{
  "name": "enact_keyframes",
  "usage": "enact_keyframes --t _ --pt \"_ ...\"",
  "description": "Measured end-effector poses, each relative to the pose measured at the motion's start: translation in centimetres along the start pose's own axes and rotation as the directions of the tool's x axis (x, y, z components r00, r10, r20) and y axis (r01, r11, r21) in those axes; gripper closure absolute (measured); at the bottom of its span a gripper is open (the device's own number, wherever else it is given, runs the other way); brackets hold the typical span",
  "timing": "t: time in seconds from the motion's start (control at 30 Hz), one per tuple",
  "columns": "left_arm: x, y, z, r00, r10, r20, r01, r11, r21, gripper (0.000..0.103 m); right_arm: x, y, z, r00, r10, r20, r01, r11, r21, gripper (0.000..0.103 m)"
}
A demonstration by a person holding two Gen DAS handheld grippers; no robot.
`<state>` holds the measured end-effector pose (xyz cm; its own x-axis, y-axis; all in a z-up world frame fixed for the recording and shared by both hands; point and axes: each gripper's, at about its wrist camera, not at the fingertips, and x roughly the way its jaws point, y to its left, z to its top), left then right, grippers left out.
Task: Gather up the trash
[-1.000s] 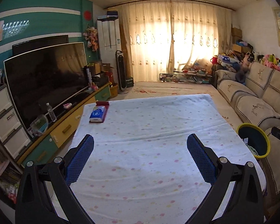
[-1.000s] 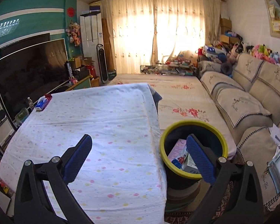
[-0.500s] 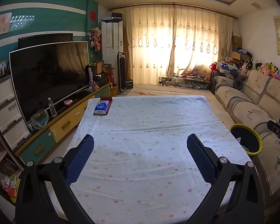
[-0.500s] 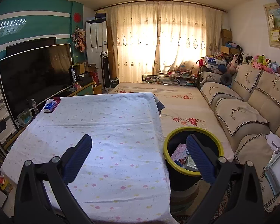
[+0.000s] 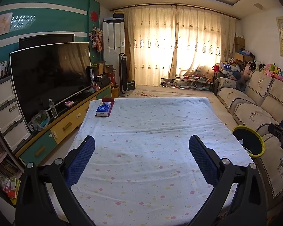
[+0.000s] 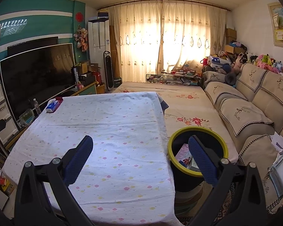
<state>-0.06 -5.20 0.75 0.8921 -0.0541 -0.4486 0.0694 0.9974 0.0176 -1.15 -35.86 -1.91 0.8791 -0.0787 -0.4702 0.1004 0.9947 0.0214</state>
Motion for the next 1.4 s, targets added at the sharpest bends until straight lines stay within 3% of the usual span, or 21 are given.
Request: enact_keyframes --t 1.4 --pt "1.5 -0.1 0.8 1.000 -0.004 -0.023 0.004 1.000 0.011 0.005 1.7 -0.1 -0.7 0.999 0.022 -0.025 -0.022 1.000 0.019 0.007"
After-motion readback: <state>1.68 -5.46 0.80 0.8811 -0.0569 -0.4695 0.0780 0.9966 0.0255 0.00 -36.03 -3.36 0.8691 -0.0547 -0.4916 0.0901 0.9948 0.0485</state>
